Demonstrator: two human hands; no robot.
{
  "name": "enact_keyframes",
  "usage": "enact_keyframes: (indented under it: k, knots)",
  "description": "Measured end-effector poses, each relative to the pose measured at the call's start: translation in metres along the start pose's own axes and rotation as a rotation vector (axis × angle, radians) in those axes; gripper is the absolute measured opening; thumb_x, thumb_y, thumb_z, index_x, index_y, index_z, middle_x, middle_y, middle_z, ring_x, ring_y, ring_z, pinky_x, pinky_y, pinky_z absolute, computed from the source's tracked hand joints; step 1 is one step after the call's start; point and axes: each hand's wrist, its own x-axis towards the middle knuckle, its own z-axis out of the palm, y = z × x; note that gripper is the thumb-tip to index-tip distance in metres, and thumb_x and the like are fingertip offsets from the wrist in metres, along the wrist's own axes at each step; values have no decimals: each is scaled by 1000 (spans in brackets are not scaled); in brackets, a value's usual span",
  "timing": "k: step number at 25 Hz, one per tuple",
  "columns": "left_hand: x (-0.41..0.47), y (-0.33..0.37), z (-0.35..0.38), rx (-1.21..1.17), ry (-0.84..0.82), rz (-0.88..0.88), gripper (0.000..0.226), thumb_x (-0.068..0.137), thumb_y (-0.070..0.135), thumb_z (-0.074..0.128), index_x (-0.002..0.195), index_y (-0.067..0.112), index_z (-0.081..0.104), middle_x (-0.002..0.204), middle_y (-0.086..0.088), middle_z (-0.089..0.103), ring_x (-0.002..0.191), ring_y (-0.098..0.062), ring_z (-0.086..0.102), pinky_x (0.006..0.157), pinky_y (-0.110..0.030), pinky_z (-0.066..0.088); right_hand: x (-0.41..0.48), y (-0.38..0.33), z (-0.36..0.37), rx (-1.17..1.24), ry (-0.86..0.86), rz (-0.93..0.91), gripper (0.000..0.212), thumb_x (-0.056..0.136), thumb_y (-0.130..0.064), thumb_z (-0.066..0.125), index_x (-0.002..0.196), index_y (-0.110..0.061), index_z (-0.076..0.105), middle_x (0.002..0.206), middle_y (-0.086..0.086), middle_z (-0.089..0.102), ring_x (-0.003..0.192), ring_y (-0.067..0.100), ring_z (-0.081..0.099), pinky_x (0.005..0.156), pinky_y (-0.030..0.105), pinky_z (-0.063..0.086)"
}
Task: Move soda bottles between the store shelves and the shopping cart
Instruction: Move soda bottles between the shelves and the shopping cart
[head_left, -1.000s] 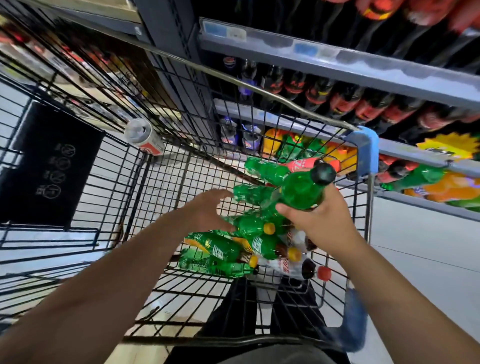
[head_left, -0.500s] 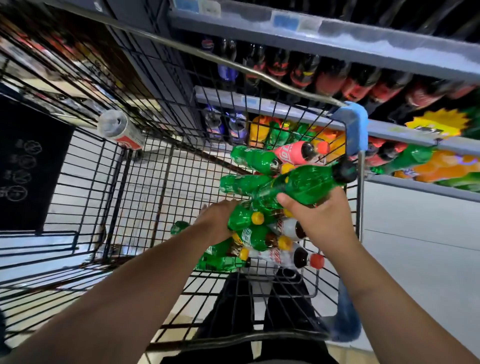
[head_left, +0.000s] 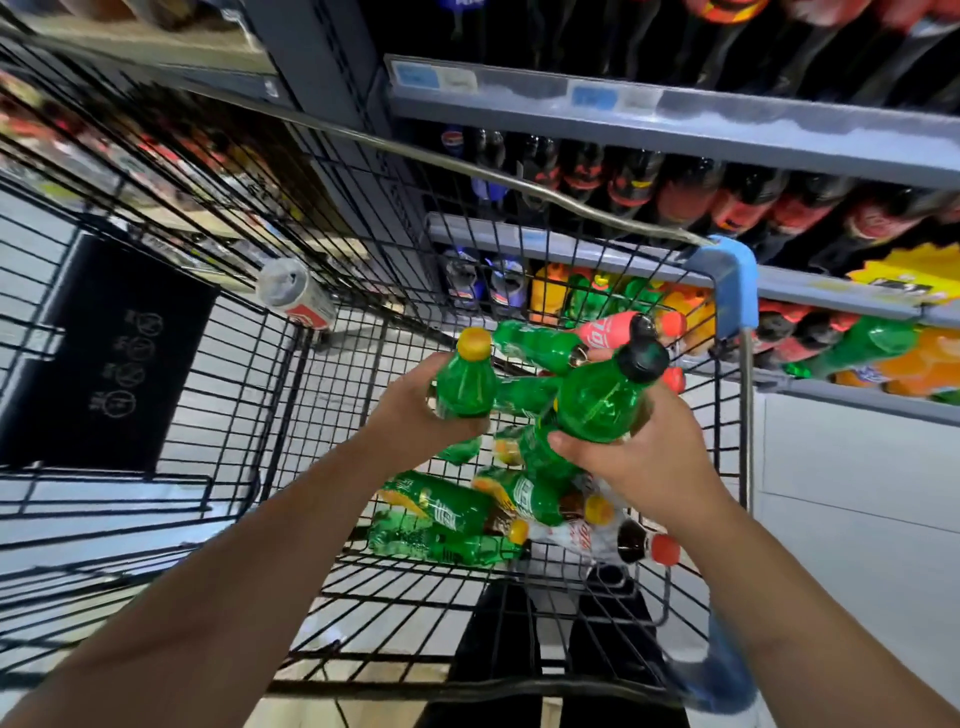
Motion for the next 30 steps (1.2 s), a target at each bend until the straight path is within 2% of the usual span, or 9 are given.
enact_keyframes:
  k: [6, 10, 14, 18, 20, 23, 26, 28, 30]
  knots:
    - [-28, 48, -35, -278, -71, 42, 63, 55, 63, 87, 112, 47, 67, 109, 18, 74, 101, -2, 69, 83, -28, 57, 1, -15, 20, 33, -123, 29, 40, 67, -11, 94, 94, -30, 70, 86, -22, 77, 77, -6, 72, 63, 6, 50]
    - [-42, 63, -38, -398, -94, 9, 39, 64, 60, 84, 99, 46, 74, 105, 16, 76, 97, 1, 70, 75, -15, 54, 5, -24, 29, 112, -140, 136, 34, 71, -20, 91, 98, -30, 73, 90, -18, 78, 79, -3, 73, 60, 6, 51]
    - [-51, 73, -29, -506, -135, -49, 40, 75, 53, 73, 107, 29, 71, 106, 11, 77, 99, -4, 72, 76, -13, 53, 6, -39, 32, 175, -165, 199, 62, 52, -48, 86, 110, -31, 71, 101, -13, 79, 92, 5, 75, 80, 26, 55]
    - [-61, 83, -26, -551, -167, -34, 50, 80, 53, 66, 121, 24, 66, 112, 10, 76, 104, -5, 71, 77, -11, 52, -3, -52, 26, 221, -117, 179, 60, 52, -48, 85, 109, -32, 72, 107, -10, 78, 99, 9, 74, 90, 37, 54]
    - [-68, 94, -25, -552, -207, -20, 45, 84, 56, 63, 123, 34, 65, 113, 16, 74, 103, 0, 69, 78, -10, 52, -10, -62, 20, 235, -70, 180, 59, 54, -49, 85, 110, -34, 72, 108, -10, 78, 101, 10, 74, 95, 42, 55]
    - [-77, 125, -24, -532, -240, 19, 18, 81, 64, 58, 93, 78, 57, 95, 52, 60, 89, 30, 56, 66, 5, 42, -22, -83, 4, 266, -12, 170, 60, 55, -51, 87, 111, -38, 71, 110, -10, 78, 105, 12, 73, 101, 47, 53]
    - [-78, 155, -21, -531, -236, 104, 37, 76, 75, 66, 112, 71, 56, 119, 38, 64, 108, 16, 60, 86, -13, 50, -36, -109, -22, 266, 11, 99, 67, 53, -59, 92, 114, -52, 64, 117, -13, 75, 109, 8, 71, 98, 44, 54]
    - [-75, 177, -18, -509, -222, 159, 52, 72, 84, 63, 120, 68, 51, 127, 33, 62, 117, 10, 58, 97, -26, 46, -45, -124, -44, 255, 35, 88, 100, 49, -63, 94, 136, -49, 49, 131, -9, 69, 122, 14, 65, 102, 48, 52]
    - [-73, 207, -16, -492, -237, 211, 53, 69, 86, 62, 117, 68, 51, 126, 33, 62, 118, 10, 58, 101, -29, 47, -52, -138, -69, 283, 41, 78, 104, 52, -51, 95, 141, -42, 43, 132, 0, 67, 125, 23, 63, 104, 52, 51]
